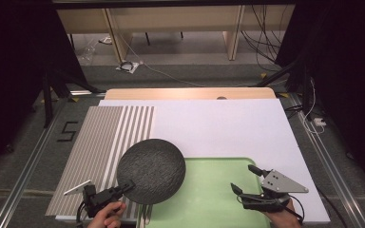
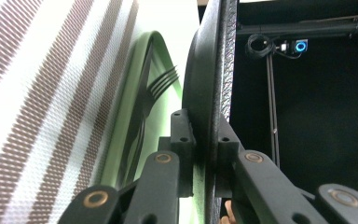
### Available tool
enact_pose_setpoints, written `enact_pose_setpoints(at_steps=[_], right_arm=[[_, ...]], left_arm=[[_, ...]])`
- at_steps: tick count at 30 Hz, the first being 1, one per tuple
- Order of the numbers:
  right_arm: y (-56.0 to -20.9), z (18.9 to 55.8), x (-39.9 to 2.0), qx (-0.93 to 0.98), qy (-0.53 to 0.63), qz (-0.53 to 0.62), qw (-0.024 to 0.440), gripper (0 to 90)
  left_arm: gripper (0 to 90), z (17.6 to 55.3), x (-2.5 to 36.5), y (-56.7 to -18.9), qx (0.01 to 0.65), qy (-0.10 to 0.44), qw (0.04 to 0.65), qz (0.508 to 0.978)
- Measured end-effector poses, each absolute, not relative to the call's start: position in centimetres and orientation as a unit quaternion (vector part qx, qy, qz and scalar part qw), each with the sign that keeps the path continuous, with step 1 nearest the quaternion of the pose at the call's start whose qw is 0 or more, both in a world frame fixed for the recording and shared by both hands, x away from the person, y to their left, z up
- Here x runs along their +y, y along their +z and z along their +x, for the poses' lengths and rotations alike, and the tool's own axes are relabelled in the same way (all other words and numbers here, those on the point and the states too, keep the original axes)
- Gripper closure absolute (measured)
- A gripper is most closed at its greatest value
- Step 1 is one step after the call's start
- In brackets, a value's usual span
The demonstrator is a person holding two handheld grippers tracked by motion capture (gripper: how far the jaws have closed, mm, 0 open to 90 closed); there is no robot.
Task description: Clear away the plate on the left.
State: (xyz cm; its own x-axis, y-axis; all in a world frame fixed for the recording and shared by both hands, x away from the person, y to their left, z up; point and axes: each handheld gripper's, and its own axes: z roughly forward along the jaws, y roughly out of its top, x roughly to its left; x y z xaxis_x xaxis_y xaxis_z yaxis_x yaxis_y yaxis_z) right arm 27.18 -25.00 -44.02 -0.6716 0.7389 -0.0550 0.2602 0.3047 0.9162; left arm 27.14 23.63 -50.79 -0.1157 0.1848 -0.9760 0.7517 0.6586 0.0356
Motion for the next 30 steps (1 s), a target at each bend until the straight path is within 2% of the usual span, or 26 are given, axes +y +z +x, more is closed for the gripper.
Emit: enact_pose_setpoints(at_steps=[30], right_arm=[[-44.0,27.2,-25.1,0.768,0.494,0.325,0.244,18.5]], left_arm=[[82.0,27.3,18.4,-51.4,0.680,-0.294,0.537,0.404]])
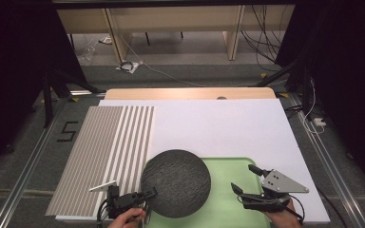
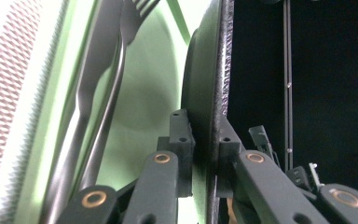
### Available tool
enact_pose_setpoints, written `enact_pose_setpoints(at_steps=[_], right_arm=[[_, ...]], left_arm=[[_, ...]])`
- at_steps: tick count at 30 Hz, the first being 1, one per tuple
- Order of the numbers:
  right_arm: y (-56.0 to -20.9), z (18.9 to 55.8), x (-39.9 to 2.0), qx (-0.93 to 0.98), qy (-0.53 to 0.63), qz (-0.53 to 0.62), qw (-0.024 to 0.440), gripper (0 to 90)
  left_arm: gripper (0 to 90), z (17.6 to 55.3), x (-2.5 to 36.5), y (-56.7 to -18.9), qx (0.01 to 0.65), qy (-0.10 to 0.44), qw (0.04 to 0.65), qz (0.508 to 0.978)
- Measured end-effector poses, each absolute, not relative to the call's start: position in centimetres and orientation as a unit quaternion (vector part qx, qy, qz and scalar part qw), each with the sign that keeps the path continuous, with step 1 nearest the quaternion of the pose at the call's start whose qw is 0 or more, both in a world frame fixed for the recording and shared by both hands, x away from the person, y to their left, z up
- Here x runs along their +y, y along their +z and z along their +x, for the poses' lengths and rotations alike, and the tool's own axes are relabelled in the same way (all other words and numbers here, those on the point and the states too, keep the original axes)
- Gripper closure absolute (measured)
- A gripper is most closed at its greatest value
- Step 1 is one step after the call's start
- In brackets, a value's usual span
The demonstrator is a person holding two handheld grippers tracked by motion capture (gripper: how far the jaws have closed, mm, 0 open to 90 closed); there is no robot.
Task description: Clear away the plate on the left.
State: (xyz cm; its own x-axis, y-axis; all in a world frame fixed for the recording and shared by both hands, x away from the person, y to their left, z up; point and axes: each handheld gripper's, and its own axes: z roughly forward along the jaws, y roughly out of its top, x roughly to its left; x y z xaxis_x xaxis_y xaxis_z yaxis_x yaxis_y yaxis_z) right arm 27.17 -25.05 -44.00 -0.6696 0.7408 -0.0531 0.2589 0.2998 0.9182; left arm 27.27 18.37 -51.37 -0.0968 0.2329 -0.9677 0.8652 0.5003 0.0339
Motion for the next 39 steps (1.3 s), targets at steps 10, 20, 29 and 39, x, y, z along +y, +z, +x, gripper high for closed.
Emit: enact_pose_setpoints(at_steps=[10,20,29,39], right_arm=[[-44.0,27.2,-25.1,0.768,0.494,0.325,0.245,18.5],[-44.0,27.2,-25.1,0.768,0.494,0.325,0.245,18.5],[-44.0,27.1,-25.1,0.769,0.494,0.325,0.245,18.5],[-44.0,27.1,-25.1,0.768,0.495,0.324,0.245,18.5]], left_arm=[[82.0,27.2,16.7,-51.5,0.671,-0.303,0.525,0.427],[81.9,27.4,15.3,-51.8,0.663,-0.312,0.511,0.449],[81.9,27.6,14.4,-51.9,0.659,-0.316,0.505,0.458],[81.8,27.7,13.8,-52.1,0.657,-0.320,0.496,0.469]])
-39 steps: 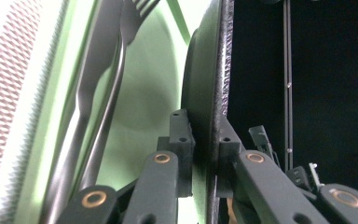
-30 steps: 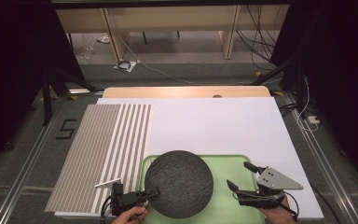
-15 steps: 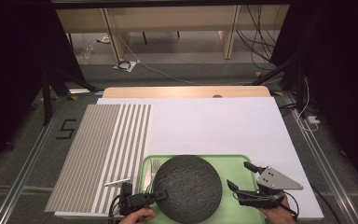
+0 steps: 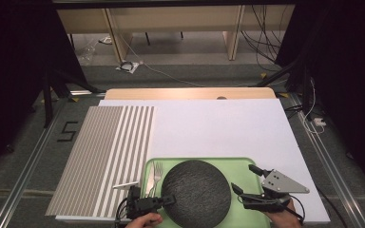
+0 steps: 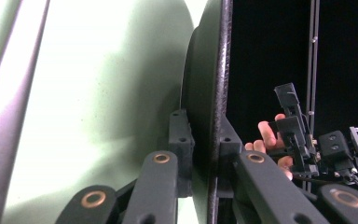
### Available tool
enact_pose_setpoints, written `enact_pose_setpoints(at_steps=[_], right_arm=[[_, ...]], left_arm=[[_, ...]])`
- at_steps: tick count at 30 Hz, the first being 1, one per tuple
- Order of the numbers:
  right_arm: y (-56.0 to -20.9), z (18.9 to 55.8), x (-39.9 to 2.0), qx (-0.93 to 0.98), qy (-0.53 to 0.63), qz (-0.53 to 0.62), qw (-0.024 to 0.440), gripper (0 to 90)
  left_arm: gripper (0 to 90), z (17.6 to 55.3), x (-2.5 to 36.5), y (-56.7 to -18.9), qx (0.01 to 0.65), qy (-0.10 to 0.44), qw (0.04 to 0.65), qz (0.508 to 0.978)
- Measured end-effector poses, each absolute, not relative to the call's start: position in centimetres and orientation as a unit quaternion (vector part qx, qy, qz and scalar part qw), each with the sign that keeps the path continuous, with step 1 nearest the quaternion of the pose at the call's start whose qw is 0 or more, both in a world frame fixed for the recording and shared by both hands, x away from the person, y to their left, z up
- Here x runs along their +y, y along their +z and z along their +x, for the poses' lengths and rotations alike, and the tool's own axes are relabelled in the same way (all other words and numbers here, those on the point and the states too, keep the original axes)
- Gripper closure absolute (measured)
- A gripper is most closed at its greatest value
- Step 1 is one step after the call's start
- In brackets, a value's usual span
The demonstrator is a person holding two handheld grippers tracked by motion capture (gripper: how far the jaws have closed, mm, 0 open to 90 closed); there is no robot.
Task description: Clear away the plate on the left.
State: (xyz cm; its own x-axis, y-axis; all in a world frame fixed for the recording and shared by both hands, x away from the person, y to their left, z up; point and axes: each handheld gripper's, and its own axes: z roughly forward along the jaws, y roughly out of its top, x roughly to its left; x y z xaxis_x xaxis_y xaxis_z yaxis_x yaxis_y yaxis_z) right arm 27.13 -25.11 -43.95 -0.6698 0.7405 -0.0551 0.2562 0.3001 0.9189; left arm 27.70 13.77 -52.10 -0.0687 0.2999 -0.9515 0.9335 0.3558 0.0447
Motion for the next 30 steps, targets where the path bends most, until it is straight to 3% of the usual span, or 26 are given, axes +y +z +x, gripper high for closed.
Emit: enact_pose_setpoints(at_steps=[30], right_arm=[[-43.96,27.14,-25.12,0.768,0.495,0.325,0.244,18.6]], left_arm=[[80.8,27.96,12.87,-52.47,0.654,-0.328,0.483,0.480]])
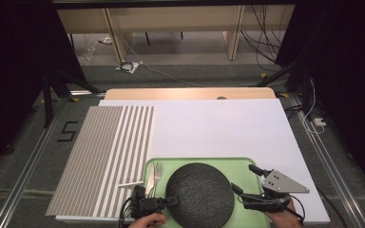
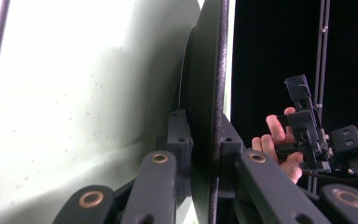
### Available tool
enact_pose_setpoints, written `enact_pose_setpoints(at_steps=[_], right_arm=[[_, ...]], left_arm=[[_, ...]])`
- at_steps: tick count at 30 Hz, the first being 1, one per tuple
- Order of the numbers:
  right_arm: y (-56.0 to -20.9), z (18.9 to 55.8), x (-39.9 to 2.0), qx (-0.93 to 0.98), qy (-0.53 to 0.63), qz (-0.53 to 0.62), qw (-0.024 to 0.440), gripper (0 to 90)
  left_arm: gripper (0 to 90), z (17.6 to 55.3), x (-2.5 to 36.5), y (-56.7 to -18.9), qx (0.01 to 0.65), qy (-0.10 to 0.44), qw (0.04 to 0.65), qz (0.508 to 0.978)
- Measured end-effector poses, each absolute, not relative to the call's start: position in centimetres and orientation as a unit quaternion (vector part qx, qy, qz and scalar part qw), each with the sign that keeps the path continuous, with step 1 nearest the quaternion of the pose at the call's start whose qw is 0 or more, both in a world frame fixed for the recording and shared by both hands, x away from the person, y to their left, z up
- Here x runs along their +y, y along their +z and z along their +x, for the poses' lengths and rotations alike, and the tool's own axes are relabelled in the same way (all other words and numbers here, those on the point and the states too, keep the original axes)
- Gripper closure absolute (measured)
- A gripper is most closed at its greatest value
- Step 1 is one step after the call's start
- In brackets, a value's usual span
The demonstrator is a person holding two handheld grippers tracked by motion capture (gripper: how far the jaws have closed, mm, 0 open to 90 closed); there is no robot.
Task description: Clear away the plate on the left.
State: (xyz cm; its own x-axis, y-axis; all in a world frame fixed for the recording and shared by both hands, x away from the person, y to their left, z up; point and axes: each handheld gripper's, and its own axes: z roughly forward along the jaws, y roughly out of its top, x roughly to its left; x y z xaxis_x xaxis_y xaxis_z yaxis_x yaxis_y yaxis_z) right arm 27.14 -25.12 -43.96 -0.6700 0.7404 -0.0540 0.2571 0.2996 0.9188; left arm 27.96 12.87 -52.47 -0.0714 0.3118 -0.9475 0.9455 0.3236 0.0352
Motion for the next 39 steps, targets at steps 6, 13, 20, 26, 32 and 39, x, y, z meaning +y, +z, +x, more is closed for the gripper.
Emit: enact_pose_setpoints(at_steps=[6,13,20,26,32,39], right_arm=[[-43.94,27.13,-25.14,0.769,0.495,0.324,0.244,18.5],[-43.94,27.13,-25.14,0.769,0.495,0.324,0.244,18.5],[-43.94,27.12,-25.11,0.769,0.494,0.324,0.245,18.6],[-43.94,27.12,-25.10,0.769,0.494,0.324,0.245,18.6],[-43.94,27.12,-25.11,0.769,0.494,0.324,0.245,18.6],[-43.92,27.10,-25.13,0.769,0.494,0.324,0.245,18.6]], left_arm=[[80.7,27.98,12.89,-52.50,0.654,-0.330,0.482,0.481],[80.6,27.97,12.91,-52.55,0.654,-0.332,0.480,0.481],[80.7,28.02,13.01,-52.55,0.655,-0.333,0.477,0.482],[78.2,28.10,13.25,-52.38,0.660,-0.319,0.476,0.487],[74.3,28.13,13.25,-52.59,0.664,-0.316,0.466,0.491],[68.6,28.20,13.19,-52.54,0.659,-0.317,0.467,0.497]])
